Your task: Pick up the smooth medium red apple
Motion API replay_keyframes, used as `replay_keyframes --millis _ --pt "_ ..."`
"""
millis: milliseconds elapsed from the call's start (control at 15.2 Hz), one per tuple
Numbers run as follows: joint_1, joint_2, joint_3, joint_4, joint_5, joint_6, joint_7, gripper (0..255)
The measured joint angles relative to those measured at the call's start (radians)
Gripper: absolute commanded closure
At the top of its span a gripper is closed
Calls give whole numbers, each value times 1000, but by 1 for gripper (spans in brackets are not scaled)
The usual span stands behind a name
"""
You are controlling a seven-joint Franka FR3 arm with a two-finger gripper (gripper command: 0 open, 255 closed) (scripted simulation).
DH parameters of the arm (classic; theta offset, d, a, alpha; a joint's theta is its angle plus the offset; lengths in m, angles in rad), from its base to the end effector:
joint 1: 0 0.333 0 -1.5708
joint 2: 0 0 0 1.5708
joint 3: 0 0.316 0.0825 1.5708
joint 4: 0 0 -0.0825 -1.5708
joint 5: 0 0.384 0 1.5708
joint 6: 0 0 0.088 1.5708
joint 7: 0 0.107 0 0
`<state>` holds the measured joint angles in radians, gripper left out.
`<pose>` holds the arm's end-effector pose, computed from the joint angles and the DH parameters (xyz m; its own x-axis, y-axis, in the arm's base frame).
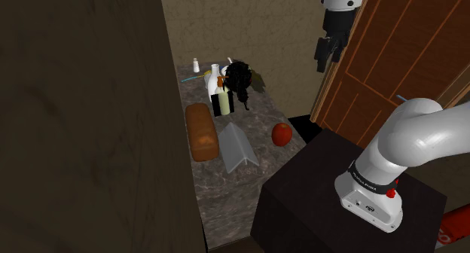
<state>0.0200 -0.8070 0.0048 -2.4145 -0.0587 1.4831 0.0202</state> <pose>0.2897 0.0009 0.5626 0.9924 -0.0026 -0.1226 0.0054 -0.9979 0.0646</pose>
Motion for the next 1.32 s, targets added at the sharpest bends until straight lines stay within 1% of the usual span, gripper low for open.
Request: replay_keyframes --millis 132,462,792,990,1320 --pt "-2 3 -2 -13 0 16 3 0" --pt "-21 47 -10 -131 1 186 42 0" --pt "-39 137 -12 -236 6 390 91 0" --pt "-49 202 -15 -280 8 506 118 0" --pt "-72 393 -27 -323 5 749 155 0"
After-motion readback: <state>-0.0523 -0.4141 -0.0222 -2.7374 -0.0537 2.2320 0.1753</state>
